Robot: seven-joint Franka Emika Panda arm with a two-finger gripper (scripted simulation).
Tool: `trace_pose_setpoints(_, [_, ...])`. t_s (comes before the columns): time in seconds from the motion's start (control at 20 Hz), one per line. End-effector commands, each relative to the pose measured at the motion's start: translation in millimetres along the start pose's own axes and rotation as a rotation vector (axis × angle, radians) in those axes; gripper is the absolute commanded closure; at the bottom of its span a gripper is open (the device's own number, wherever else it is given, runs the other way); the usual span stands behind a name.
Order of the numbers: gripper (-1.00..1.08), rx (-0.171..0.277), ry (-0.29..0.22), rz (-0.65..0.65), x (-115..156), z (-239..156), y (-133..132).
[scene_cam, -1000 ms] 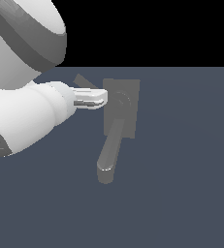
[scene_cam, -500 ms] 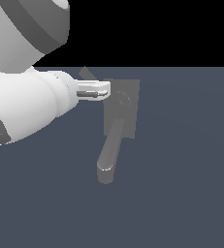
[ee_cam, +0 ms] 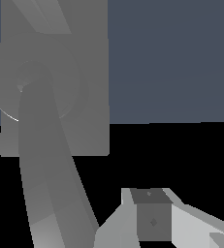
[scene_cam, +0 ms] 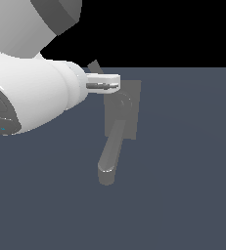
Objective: Turn on the faucet by rotating a designated handle.
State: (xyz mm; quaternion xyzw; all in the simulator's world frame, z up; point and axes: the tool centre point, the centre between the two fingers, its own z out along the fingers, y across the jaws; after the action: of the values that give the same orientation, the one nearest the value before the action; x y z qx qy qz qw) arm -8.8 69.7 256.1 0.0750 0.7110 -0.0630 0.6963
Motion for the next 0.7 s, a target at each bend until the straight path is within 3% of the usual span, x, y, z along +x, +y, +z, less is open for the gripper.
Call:
trace_pose_setpoints(0.0, [1.08, 0.003, -0.016, 0.004, -13.7, 2.8, -7.9])
trace_pose_setpoints(0.4, [1.08, 0.001, -0.021, 0.005, -35.4, 2.7, -27.7])
trace_pose_setpoints(0.5, [1.08, 0.002, 0.003, 0.000, -20.1, -0.5, -25.1])
trace_pose_setpoints(0.65, [1.08, 0.002, 0.000, 0.001, -24.7, -0.1, -36.0])
